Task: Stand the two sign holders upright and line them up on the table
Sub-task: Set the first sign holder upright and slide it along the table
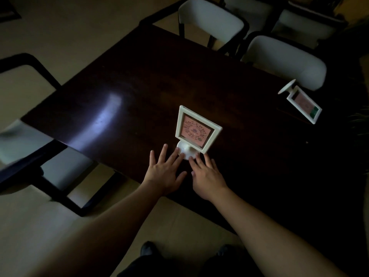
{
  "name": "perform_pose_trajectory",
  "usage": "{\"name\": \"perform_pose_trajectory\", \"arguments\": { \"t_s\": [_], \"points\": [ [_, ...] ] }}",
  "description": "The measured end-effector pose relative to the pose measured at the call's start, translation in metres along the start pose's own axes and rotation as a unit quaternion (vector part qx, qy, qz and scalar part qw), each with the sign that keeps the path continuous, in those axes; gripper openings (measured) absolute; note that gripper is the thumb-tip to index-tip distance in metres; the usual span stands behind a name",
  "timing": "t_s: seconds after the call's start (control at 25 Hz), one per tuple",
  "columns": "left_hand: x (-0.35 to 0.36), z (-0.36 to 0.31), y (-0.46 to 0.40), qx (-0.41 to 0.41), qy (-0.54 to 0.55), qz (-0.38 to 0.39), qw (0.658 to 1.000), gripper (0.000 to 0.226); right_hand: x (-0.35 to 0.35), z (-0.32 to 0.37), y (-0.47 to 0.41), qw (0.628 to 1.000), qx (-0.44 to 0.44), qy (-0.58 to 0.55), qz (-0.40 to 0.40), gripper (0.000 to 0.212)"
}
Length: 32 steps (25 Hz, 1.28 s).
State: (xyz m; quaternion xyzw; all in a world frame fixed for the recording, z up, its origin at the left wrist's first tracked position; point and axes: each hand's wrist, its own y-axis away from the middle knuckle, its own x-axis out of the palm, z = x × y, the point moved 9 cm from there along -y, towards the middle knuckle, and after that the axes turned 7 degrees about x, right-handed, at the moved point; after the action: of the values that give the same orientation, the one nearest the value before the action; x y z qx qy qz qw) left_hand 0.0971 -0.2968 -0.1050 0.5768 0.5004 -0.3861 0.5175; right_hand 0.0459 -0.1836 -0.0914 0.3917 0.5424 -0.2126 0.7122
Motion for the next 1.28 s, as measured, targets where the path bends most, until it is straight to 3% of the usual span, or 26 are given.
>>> {"name": "perform_pose_trajectory", "arguments": {
  "t_s": [0.4, 0.92, 1.28],
  "points": [
    [-0.021, 0.095, 0.017, -0.013, -0.008, 0.02, 1.0, 0.074, -0.009, 0.09, -0.045, 1.0, -0.007, -0.011, 0.008, 0.06],
    [-0.057, 0.189, -0.034, -0.077, -0.023, 0.037, 0.996, 0.075, -0.043, 0.141, -0.15, 0.998, -0.054, -0.023, 0.002, 0.06],
    [-0.072, 0.251, -0.071, -0.088, 0.004, 0.031, 0.996, 0.075, -0.065, 0.172, -0.214, 0.998, -0.044, -0.012, 0.043, 0.074]
  ]
}}
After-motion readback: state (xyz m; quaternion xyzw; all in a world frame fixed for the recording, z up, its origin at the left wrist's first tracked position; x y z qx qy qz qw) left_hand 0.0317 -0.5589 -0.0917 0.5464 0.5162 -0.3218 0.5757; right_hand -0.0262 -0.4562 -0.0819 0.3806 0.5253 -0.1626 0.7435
